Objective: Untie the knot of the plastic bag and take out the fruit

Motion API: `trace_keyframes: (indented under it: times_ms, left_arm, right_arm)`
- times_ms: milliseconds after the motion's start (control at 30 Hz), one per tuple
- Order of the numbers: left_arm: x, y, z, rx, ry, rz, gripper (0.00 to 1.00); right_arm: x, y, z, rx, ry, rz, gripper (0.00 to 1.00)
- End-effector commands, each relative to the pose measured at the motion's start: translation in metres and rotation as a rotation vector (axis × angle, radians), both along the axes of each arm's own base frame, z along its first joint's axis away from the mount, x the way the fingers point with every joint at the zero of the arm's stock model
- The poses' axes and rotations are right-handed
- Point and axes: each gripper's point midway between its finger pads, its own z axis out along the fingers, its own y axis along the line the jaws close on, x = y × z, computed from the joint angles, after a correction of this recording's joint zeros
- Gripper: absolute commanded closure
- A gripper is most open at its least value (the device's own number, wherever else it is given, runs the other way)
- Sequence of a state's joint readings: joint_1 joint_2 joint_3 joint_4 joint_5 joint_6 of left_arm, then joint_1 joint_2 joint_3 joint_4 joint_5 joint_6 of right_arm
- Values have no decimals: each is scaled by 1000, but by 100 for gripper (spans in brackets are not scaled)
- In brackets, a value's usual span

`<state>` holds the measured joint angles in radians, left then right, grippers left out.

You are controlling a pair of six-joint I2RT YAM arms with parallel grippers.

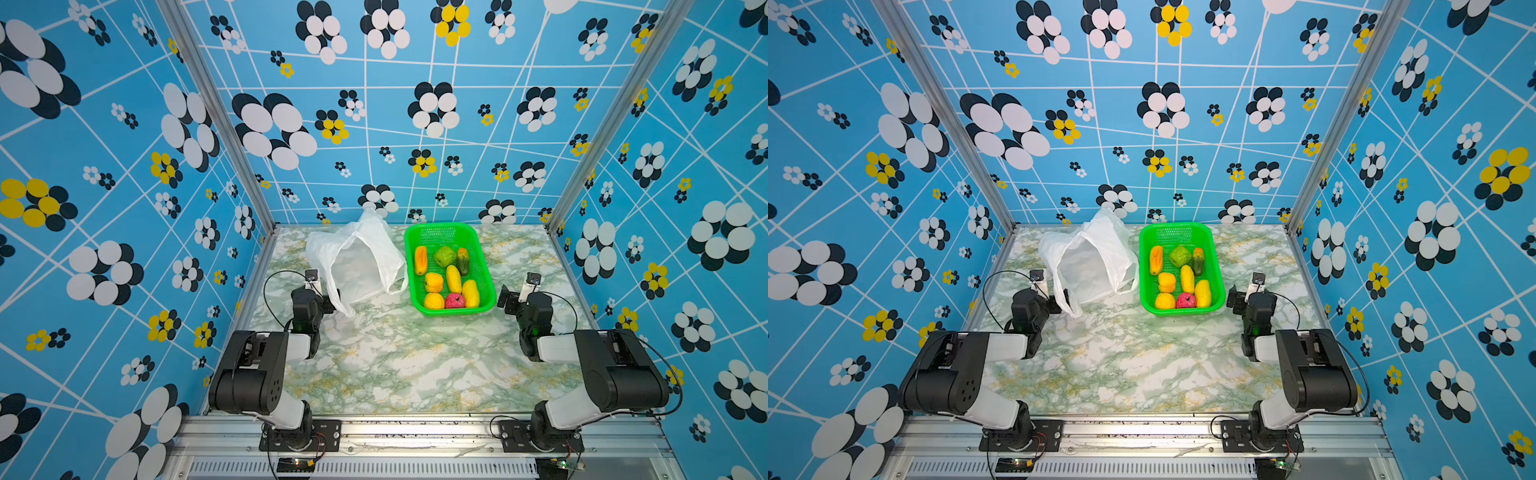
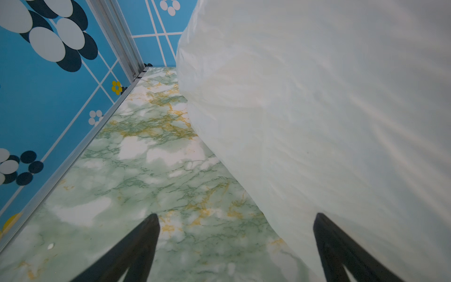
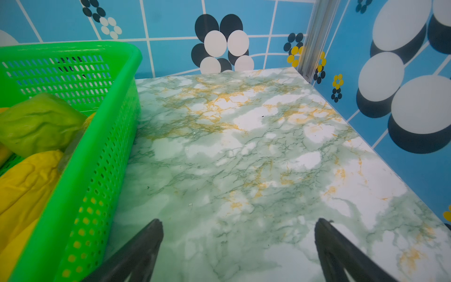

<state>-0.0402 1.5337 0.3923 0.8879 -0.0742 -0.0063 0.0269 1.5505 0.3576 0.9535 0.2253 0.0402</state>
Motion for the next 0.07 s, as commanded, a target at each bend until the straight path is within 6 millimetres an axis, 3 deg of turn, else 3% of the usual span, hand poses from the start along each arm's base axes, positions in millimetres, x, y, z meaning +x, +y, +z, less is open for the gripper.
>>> trace_keyframes:
  times_ms: [0, 33]
  left_arm:
    - [-1, 0, -3, -7, -2, -9, 1]
    - [0, 0, -2, -8, -3, -10, 1]
  right_arm:
    - [4, 3, 1, -3, -2, 15, 1]
    - [5, 8, 1, -3, 0, 48, 1]
